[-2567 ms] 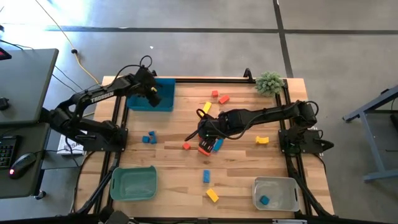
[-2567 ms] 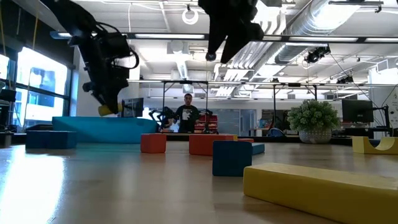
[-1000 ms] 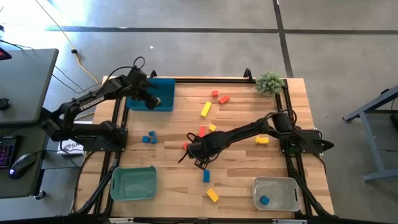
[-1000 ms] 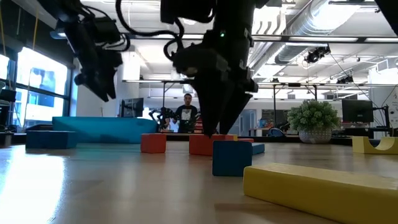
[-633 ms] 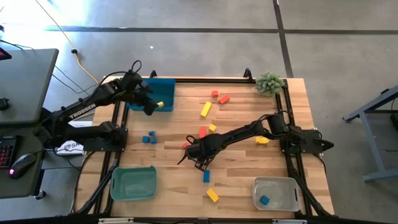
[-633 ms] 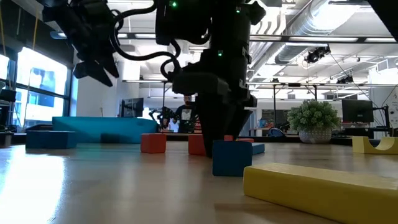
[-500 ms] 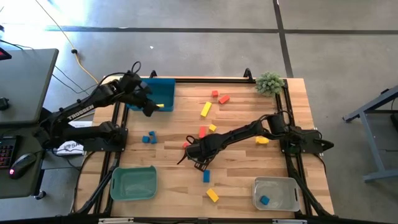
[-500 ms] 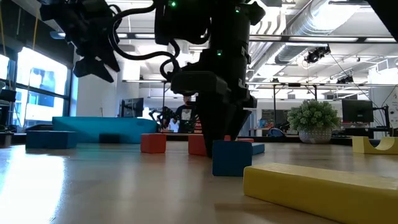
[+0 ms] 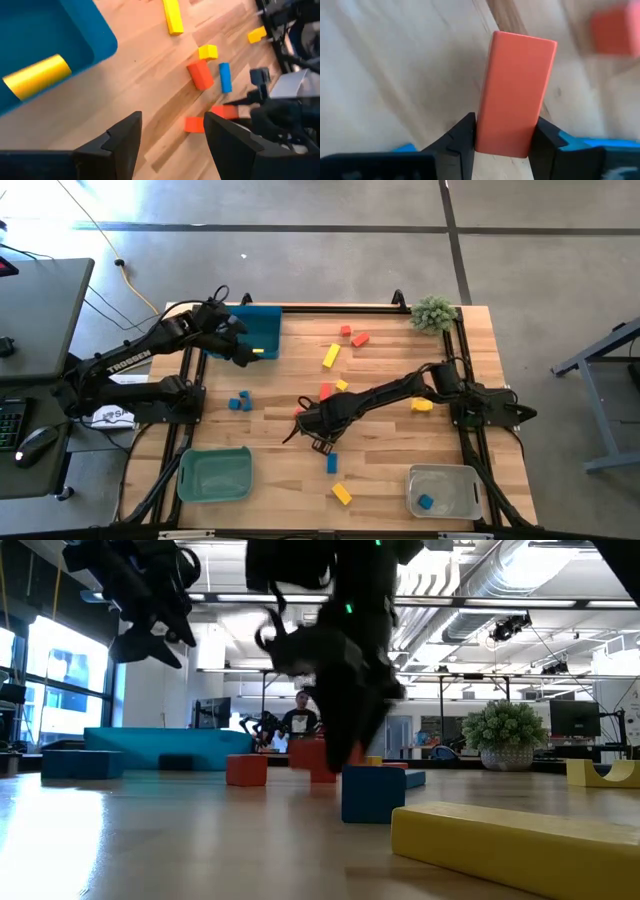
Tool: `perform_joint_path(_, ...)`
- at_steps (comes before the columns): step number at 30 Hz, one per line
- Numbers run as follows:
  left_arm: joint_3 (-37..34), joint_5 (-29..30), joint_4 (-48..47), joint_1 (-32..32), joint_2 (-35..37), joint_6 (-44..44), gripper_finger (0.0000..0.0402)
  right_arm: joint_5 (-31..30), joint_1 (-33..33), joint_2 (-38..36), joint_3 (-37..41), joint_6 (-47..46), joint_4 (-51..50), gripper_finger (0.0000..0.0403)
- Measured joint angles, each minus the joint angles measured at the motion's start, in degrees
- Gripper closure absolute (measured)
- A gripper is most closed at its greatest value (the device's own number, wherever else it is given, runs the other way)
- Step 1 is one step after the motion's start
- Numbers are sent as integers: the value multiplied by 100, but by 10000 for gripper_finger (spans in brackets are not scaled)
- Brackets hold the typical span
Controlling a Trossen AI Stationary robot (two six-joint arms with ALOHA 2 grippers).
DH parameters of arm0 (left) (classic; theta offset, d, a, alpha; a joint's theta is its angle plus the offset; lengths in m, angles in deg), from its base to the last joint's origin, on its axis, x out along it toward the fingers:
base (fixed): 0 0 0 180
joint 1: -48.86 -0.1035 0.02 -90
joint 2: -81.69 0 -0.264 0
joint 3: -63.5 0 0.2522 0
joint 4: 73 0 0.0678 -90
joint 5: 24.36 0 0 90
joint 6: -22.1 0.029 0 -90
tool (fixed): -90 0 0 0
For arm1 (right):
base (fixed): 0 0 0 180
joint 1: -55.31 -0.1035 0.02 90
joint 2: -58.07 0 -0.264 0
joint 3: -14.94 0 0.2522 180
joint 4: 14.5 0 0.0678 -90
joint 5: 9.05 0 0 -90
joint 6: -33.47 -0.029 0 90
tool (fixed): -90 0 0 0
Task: Sort & place blocks by color
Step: Put the orange block into the green bin
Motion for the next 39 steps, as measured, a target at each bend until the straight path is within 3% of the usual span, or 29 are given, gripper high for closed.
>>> perform_joint_path(12, 0, -320, 293, 365, -2, -1233, 199, -1387, 73, -40, -1330, 1925, -420, 287)
perform_joint_path(26, 0, -253, 1487, 1022, -4, -2333, 202, -1840, 412, -43, -1551, 3309, -113, 287)
perform_joint_path(32, 0, 150, 1541, 1168, -4, -2453, 202, -1934, 428, -73, -1551, 3615, 320, 287)
perform_joint_path(39, 0, 204, 1529, 1302, -92, -2556, 202, -2059, 575, -91, -1653, 3604, 509, 287)
